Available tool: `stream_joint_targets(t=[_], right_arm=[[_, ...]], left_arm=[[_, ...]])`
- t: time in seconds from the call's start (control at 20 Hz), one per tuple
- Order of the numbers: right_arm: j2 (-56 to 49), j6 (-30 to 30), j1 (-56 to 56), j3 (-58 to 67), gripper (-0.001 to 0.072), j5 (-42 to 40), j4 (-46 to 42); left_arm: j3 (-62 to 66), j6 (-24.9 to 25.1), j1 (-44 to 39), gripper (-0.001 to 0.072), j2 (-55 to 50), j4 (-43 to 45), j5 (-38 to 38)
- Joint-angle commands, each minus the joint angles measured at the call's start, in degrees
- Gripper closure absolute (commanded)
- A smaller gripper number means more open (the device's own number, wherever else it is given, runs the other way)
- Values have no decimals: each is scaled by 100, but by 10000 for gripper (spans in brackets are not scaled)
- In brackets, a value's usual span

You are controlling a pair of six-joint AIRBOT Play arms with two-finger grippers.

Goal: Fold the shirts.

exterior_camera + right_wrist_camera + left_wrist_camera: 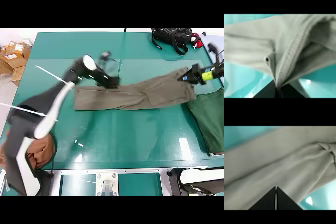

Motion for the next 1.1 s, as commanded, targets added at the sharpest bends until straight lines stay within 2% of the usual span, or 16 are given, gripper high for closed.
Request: stream_joint_targets(t=[0.0,0.15,0.35,0.45,0.55,0.75,0.9,1.05], right_arm=[[638,544,455,590,694,527,352],[723,837,957,1025,693,527,634],[643,870,1408,1038,693,525,323],[586,870,1510,977,694,505,146],[540,876,1565,962,693,461,164],[522,1147,2190,962,693,-87,162],[256,1322,3174,960,693,-839,155],[-448,1554,4400,962,693,-2065,160]], left_arm=[[-55,164,-925,686,-560,-782,1360],[-57,173,-1252,686,-791,-1298,1690],[-37,166,-1180,686,-837,-1504,1460],[114,175,-916,686,-774,-1458,809],[387,321,-439,687,-649,-1285,-282],[1084,81,778,687,-153,190,-2570],[1093,85,1755,686,516,986,-3276],[1093,87,2573,686,955,968,-3453]])
